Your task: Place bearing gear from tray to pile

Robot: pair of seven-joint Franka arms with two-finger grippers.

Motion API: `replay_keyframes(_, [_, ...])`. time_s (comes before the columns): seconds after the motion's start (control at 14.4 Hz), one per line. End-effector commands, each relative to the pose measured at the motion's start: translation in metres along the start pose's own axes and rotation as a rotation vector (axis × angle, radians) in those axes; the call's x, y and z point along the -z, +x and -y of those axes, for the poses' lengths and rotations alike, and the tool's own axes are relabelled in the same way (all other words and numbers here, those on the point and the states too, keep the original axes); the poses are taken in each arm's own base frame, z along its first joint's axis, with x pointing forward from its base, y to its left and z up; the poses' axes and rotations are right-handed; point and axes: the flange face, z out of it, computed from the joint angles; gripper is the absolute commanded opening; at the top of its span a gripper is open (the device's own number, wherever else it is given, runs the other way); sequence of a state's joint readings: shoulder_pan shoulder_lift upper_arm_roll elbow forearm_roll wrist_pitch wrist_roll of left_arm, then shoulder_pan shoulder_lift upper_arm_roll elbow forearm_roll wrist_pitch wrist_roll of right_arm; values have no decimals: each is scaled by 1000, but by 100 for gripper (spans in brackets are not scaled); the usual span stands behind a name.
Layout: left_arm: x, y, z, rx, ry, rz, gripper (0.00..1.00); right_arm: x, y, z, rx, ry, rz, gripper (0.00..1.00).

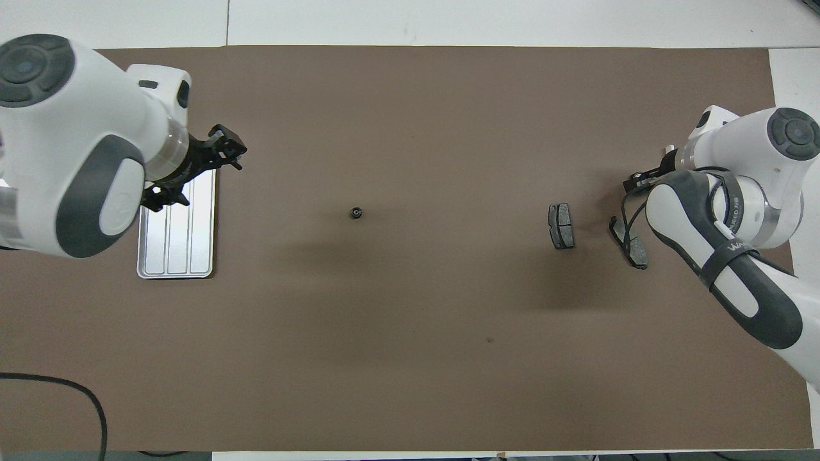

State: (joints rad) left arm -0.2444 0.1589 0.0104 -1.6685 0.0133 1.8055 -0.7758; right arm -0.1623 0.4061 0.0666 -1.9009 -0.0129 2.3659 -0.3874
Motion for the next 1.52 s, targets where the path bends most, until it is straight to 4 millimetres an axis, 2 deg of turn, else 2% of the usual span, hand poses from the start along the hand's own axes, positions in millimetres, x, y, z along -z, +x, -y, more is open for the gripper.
replay_keyframes(0.0, [31,11,57,-87,15,17,100,9,5,7,-40,2,-12,100])
replay_keyframes(0.07, [44,14,77,-118,18,23,100,21,16,17,-41,0,-23,100])
replay_keyframes(0.14, [53,14,92,-160,22,35,100,40,34,36,-44,5,-16,100])
replay_keyframes(0.28, [76,12,126,-201,28,57,100,79,75,81,-120,15,23,100])
replay_keyframes(0.35, [80,15,144,-217,35,77,100,98,92,109,-132,16,39,100])
replay_keyframes(0.42, [85,15,154,-257,36,87,100,111,104,138,-126,3,59,100])
replay_keyframes(0.55, [88,15,165,-317,34,100,100,135,116,182,-174,-12,80,100])
replay_keyframes(0.76, [82,23,167,-368,13,51,100,173,128,299,-253,-21,85,100])
replay_keyframes(0.83, [87,22,163,-371,11,43,100,182,129,338,-270,-16,63,100])
replay_keyframes(1.04, [84,26,167,-373,9,32,100,174,124,416,-279,1,30,100])
replay_keyframes(1.18, [82,37,175,-406,-6,-10,100,151,119,455,-239,-3,36,100])
replay_keyframes(1.25, [80,41,173,-420,-7,-11,100,139,119,472,-229,-8,26,100])
replay_keyframes(1.38, [65,50,167,-423,-10,-4,100,110,120,491,-218,-32,11,100])
replay_keyframes(1.45, [64,48,165,-428,-9,-1,100,101,121,497,-213,-25,3,100])
